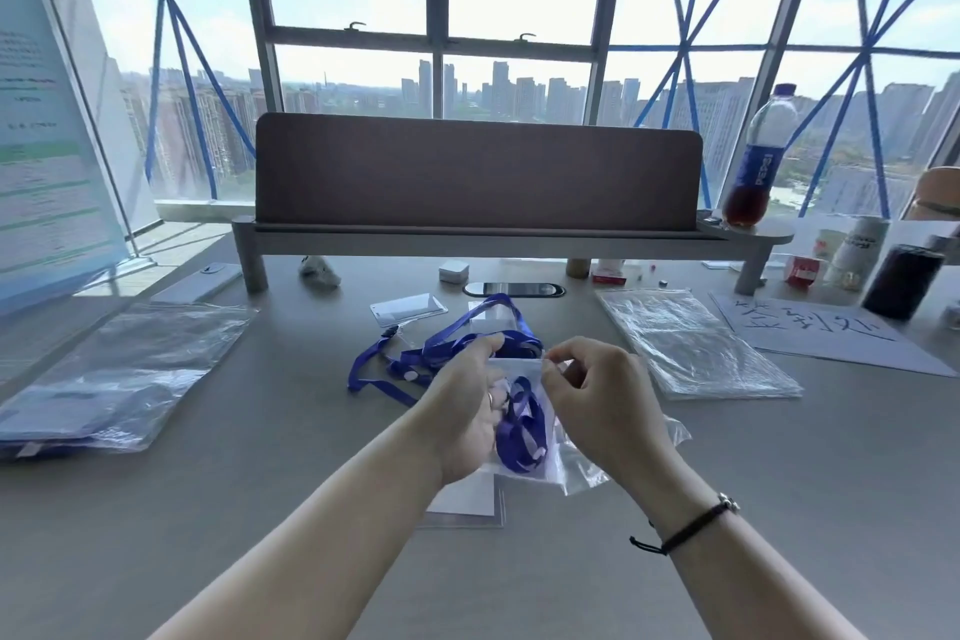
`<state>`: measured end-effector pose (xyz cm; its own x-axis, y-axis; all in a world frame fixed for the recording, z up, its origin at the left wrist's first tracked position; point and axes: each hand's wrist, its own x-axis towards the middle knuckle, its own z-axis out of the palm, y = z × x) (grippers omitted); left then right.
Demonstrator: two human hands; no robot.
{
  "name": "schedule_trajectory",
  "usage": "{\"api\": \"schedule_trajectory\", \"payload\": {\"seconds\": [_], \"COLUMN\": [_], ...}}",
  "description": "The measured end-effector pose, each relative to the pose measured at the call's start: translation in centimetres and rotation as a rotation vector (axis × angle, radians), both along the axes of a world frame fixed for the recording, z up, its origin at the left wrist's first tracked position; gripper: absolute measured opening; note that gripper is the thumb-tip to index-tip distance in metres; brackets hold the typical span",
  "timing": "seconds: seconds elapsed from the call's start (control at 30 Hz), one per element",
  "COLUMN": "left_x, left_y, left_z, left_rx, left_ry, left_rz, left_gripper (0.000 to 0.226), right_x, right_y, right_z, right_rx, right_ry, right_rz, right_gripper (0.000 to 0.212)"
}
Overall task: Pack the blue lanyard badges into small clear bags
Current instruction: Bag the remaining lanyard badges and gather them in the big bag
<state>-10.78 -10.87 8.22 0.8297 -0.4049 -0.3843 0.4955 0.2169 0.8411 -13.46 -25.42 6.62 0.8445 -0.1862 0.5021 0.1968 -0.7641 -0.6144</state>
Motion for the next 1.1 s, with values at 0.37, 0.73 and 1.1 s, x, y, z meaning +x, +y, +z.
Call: {"api": "schedule_trajectory", "payload": {"seconds": [0.37,0.73,1.1], "left_x": [1.3,1.9,1.1], "left_y": [7.1,11.7,12.7], "left_z": [-2.7,-5.7,-5.3], "left_rx": [0.160,1.366,1.112], "left_ry": [-0.258,-0.783,-0.687], "left_rz": [0.317,-0.493,-0.371], "left_gripper": [0.019,0.084,0.065], "right_x": [1.0,1.2,1.0], "right_y": [-2.1,-0.6,-0.2], "right_z": [-1.7,-1.3,-1.0], "right_rx": [0.211,0.273,0.242], "right_ry": [0.088,0.048,0.040], "right_rz": [-0.056,-0.053,-0.055], "right_gripper": [0.020,0.015,0.017]}}
